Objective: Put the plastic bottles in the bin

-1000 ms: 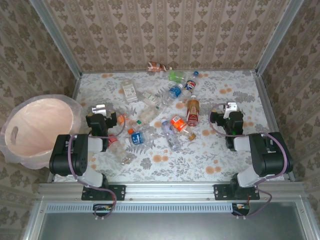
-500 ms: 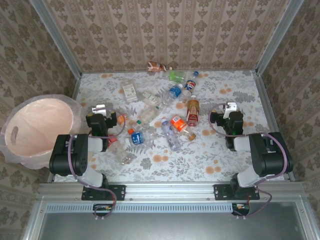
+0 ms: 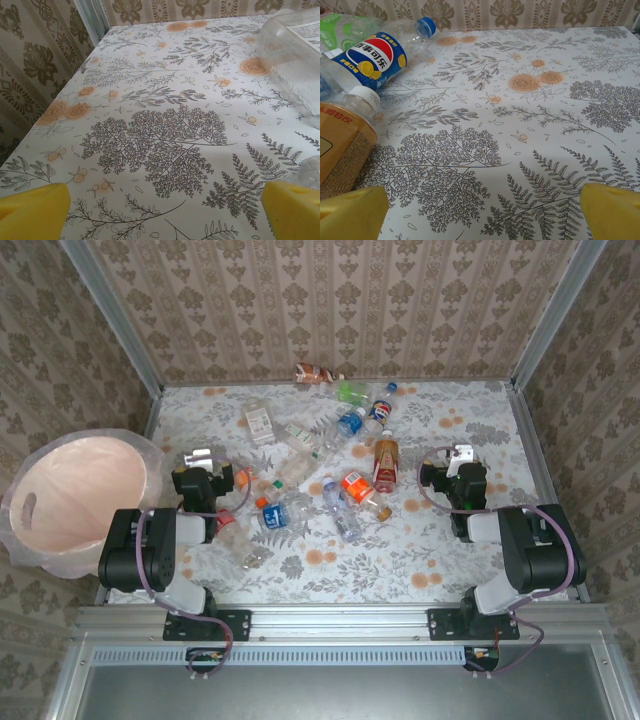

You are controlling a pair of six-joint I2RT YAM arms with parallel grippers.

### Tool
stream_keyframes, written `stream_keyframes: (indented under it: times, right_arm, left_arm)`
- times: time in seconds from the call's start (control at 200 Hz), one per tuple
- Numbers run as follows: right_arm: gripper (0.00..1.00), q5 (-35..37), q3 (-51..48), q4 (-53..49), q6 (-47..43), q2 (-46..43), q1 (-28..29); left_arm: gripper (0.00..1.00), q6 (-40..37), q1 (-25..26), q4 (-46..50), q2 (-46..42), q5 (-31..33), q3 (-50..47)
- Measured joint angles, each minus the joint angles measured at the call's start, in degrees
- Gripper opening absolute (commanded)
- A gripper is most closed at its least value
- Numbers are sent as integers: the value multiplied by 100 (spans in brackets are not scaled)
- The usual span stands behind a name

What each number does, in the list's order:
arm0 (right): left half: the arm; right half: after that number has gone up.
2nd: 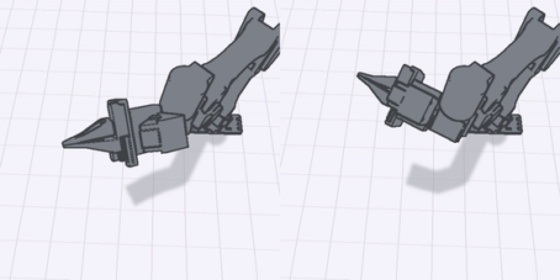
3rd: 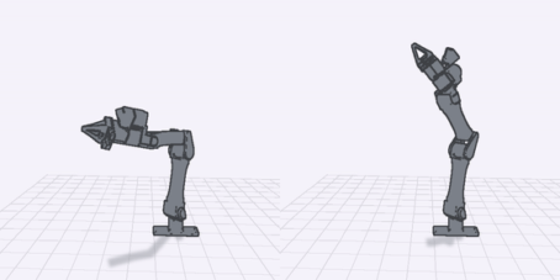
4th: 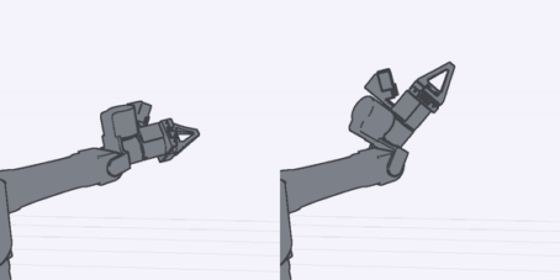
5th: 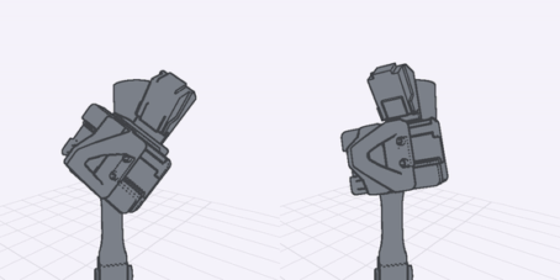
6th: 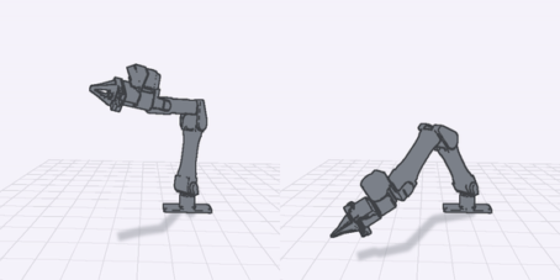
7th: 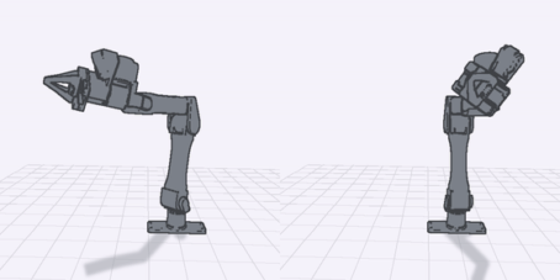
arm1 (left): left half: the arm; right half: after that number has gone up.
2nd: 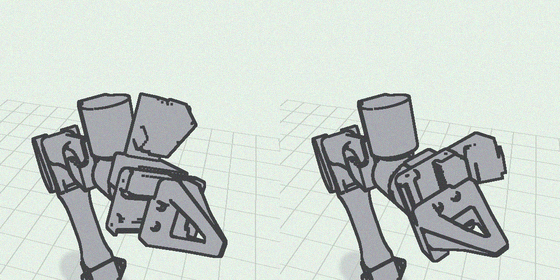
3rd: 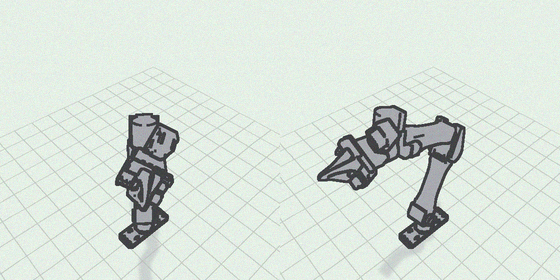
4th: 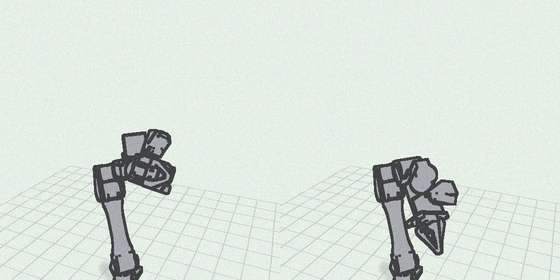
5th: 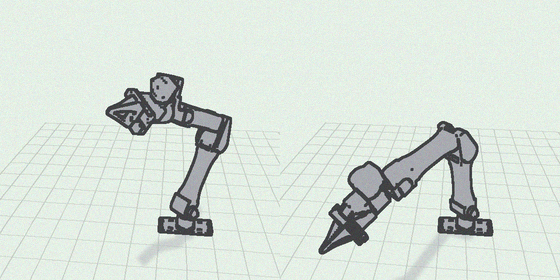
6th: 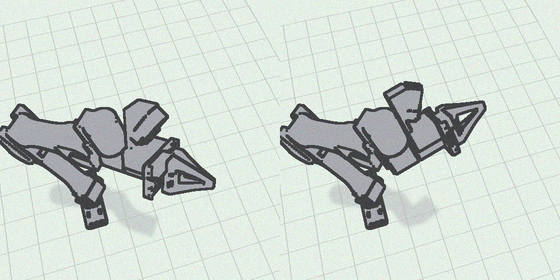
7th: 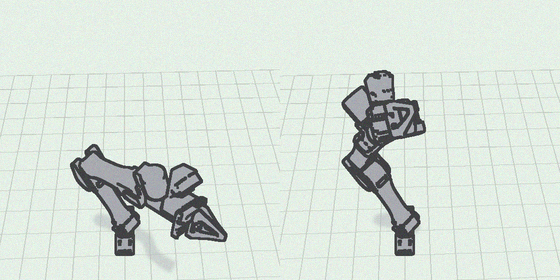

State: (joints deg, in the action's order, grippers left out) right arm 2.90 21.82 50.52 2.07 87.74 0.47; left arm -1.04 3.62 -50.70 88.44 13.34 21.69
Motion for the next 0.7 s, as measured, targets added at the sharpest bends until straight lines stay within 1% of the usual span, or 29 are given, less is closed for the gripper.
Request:
stream_keyframes:
  times: [0.075, 0.18, 0.29, 0.37, 0.475, 0.55, 0.7]
  right_arm:
    - [100, -17, -7, -177, 0, -197, 0]
    - [100, -35, -7, -691, -20, -1019, 0]
    - [100, -37, 46, -1132, -9, -1864, 0]
    - [100, -39, 146, -1528, 120, -2210, 0]
    - [100, -39, 358, -2245, 468, -2396, 0]
    - [100, -37, 612, -2861, 874, -2404, 0]
    - [100, -109, 1172, -3969, 1738, -2299, 0]
  left_arm:
    - [100, -33, 55, 63, -55, 7, 0]
    - [100, -107, 179, 354, -295, 125, 42]
    - [100, -284, 470, 962, -560, 389, 404]
    - [100, -415, 730, 1335, -634, 640, 767]
    - [100, -498, 1001, 1836, -723, 901, 1145]
    - [100, -455, 1097, 2197, -841, 955, 1305]
    - [100, 101, 1147, 3005, -1121, 898, 1659]
